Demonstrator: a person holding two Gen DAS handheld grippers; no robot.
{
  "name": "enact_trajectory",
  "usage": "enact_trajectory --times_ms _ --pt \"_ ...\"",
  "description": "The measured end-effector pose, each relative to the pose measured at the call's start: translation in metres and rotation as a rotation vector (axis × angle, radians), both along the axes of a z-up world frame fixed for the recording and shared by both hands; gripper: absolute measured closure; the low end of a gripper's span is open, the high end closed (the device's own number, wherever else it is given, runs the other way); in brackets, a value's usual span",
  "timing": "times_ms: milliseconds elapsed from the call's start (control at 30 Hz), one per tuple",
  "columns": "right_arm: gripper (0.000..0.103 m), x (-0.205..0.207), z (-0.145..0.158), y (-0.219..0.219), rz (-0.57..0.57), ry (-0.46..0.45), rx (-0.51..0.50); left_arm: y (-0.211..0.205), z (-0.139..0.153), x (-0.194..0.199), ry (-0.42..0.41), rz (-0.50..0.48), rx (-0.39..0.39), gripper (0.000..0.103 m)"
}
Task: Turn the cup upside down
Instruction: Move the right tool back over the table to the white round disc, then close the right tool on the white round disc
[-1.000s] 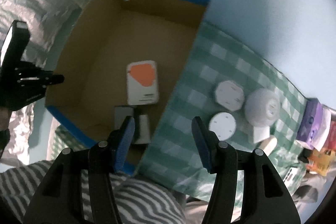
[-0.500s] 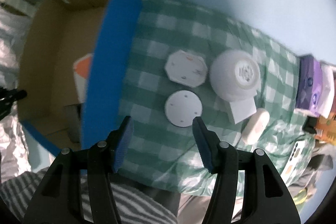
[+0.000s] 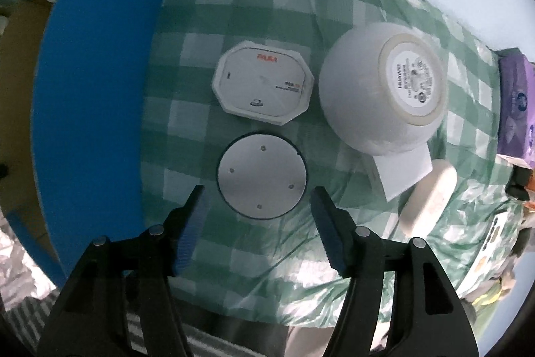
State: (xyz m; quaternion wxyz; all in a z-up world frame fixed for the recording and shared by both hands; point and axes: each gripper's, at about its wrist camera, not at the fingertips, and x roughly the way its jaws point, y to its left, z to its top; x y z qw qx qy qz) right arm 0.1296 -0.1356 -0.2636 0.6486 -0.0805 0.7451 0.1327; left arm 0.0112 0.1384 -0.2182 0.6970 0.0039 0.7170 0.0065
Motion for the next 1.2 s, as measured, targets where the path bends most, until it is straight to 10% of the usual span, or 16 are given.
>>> enact_trajectory --times_ms 700,1200 --pt "0.042 -0.002 -0.039 0.020 0.052 0.042 -0.016 -0.001 -0.002 -0.002 0.004 0.015 0.010 0.097" --pt "0.042 -0.016 -0.007 0.022 0.093 0.026 0.014 -0.001 -0.002 -0.003 0.004 0.013 0.011 0.097"
